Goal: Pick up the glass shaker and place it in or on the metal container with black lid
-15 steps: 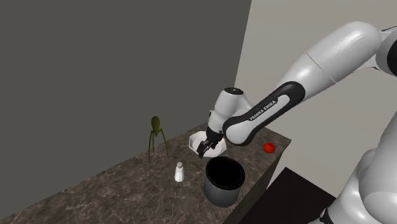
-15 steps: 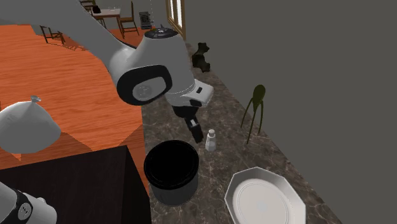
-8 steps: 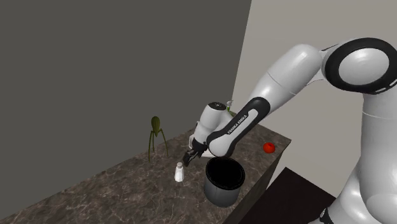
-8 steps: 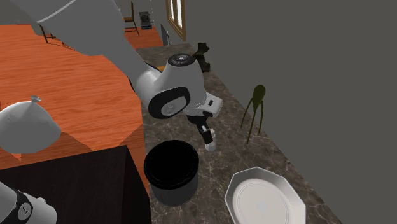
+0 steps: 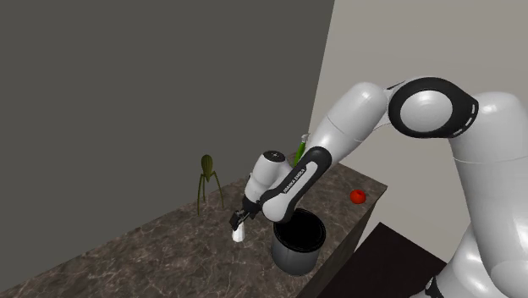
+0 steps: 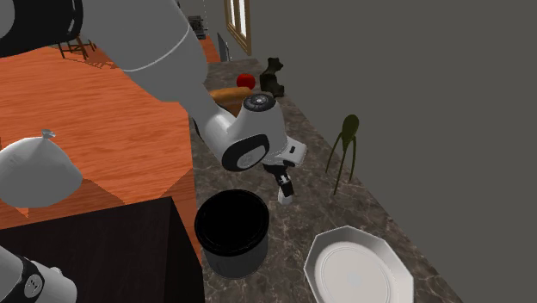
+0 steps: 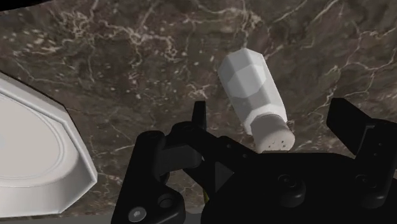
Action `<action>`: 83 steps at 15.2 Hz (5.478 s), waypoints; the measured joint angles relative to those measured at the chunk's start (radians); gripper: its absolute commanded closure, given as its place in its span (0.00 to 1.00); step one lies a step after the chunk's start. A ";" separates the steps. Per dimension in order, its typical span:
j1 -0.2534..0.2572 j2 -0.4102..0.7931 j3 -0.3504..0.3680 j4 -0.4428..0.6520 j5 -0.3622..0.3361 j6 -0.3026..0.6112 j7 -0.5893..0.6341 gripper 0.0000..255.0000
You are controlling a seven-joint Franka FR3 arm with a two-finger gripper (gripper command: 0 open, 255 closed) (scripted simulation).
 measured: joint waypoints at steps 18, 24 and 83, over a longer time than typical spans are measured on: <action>0.016 0.073 -0.014 0.049 -0.006 0.026 0.004 1.00; 0.011 0.047 -0.009 0.041 -0.004 0.007 0.003 1.00; -0.105 -1.033 -0.019 -0.651 0.349 -0.399 -0.379 1.00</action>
